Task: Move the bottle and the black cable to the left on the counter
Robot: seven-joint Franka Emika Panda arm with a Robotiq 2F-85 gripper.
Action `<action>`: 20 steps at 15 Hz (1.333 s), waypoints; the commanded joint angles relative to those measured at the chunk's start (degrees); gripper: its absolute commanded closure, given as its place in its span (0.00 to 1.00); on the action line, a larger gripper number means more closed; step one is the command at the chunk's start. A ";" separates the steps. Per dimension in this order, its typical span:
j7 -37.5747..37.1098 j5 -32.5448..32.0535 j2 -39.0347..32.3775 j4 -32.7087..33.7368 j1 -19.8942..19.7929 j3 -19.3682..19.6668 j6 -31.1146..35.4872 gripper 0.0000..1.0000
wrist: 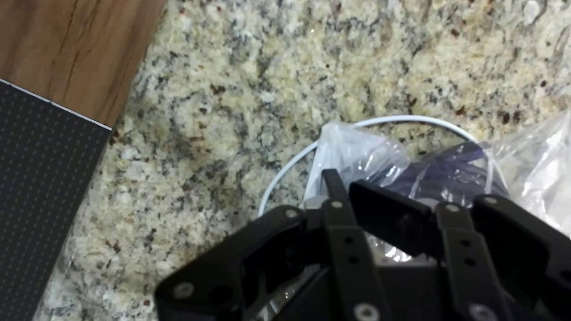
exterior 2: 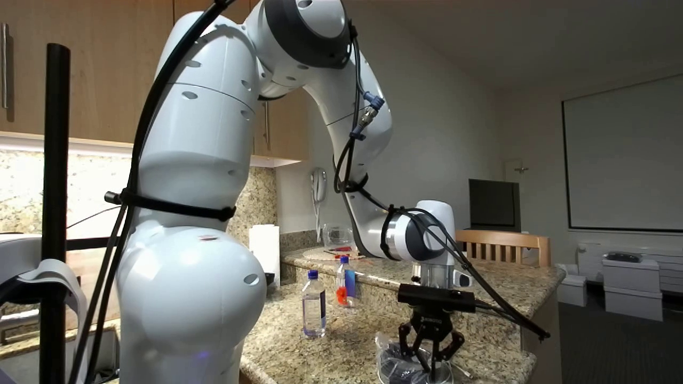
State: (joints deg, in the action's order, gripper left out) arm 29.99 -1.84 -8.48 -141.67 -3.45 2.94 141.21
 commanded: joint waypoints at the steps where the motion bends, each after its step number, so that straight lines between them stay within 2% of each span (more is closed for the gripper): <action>1: -3.77 -1.36 3.98 -0.96 0.49 -1.33 -1.75 0.91; 4: -5.68 -1.37 5.09 -0.88 0.99 -1.63 -2.04 0.94; 5: -6.07 -0.78 5.03 -0.79 1.03 -1.69 -1.89 0.68; 7: -8.04 -0.49 4.76 -0.77 0.96 -1.54 -0.91 0.66; 8: -9.44 -0.67 4.66 -0.86 0.94 -1.41 -0.40 0.61; 10: -11.90 -0.61 4.24 -1.09 0.96 -1.30 1.10 0.49; 17: -10.03 3.47 1.03 0.35 0.81 -2.04 4.12 0.04; 18: -11.32 0.75 -0.04 1.42 1.20 -1.90 1.58 0.01; 19: -10.46 1.92 1.91 0.27 0.77 -1.93 2.30 0.00; 20: -10.46 1.84 1.38 0.44 0.75 -2.02 2.29 0.09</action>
State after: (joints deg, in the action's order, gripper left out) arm 19.62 0.08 -7.14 -141.29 -2.38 1.25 143.65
